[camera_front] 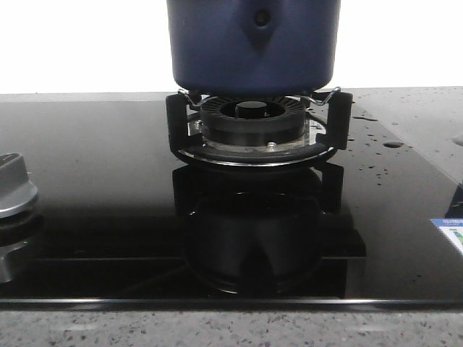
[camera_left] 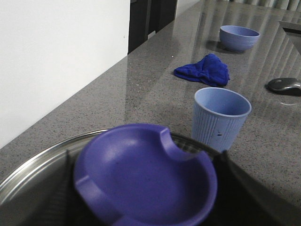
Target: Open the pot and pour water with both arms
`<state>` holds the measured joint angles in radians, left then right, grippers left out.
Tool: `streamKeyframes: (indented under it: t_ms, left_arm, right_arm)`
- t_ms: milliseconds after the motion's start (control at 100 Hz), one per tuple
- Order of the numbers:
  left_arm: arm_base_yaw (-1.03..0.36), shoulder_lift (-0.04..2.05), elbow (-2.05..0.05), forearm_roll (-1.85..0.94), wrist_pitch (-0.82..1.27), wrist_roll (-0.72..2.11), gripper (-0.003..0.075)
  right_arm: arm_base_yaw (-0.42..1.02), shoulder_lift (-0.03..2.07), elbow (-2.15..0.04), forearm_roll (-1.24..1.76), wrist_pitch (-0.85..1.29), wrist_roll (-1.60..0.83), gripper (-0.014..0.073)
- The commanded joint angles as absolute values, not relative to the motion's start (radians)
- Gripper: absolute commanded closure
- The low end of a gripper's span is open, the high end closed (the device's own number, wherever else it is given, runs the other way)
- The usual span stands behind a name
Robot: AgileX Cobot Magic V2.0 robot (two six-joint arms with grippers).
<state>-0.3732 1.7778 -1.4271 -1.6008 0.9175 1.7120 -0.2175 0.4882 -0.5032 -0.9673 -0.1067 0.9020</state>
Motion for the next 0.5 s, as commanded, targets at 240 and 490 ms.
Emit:
streamKeyframes:
  t_ms: [240,490]
  left_arm:
    - [-0.292,1.542,-1.461,-1.64,0.951,1.658,0.0464]
    - [-0.107,1.236,-1.279,-1.573,0.92,1.527,0.0685]
  right_arm:
    - [-0.139,0.486,-0.511,-0.961,-0.132,0.901,0.0659]
    - [0.014,0.448,-0.466,-1.016,-0.126,0.901,0.066]
